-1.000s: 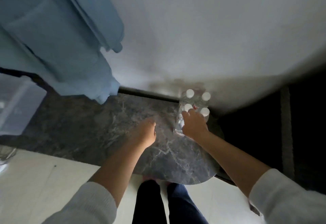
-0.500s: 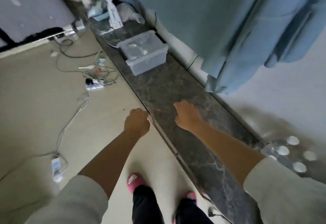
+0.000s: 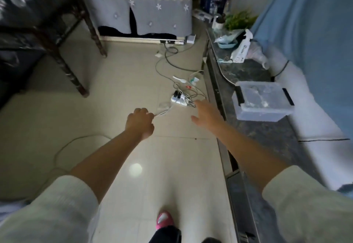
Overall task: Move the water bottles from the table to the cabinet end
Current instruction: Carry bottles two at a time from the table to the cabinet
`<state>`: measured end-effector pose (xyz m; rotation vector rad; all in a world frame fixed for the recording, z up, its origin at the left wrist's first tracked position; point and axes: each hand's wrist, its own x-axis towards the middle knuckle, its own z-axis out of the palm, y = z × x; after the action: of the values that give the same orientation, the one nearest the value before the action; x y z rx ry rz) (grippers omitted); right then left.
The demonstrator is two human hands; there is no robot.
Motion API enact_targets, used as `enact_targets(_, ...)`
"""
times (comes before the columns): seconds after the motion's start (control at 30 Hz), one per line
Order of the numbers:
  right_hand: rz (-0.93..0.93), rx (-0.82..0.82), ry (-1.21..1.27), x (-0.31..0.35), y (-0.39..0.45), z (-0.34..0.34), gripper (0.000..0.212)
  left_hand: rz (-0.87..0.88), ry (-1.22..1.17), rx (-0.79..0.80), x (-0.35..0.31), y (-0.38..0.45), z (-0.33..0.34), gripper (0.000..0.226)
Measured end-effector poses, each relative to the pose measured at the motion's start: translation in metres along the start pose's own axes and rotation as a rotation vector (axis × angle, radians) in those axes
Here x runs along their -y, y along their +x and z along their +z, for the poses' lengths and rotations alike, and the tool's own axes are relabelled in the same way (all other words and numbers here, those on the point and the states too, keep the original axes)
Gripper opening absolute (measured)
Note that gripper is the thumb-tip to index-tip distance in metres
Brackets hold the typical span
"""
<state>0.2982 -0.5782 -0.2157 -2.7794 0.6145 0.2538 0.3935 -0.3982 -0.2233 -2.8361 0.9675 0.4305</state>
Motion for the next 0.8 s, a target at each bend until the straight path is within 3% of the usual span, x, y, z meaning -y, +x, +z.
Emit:
enact_targets(0.3, -0.164, 0.038, -0.045, 0.113, 0.149, -0.023, 0.054, -0.292, -0.063, -0.062, 0.157, 0.072, -0.052, 0.041)
enact_targets(0.6, -0.422, 0.077, -0.019, 0.194, 0.347, -0.088, 0.056, -0.569, -0.141, -0.151, 0.262, 0.199, -0.127, 0.039)
enact_targets(0.8, -0.541, 0.075, -0.034, 0.254, 0.464, -0.135, 0.049, -0.661, -0.194, -0.189, 0.309, 0.280, -0.178, 0.039)
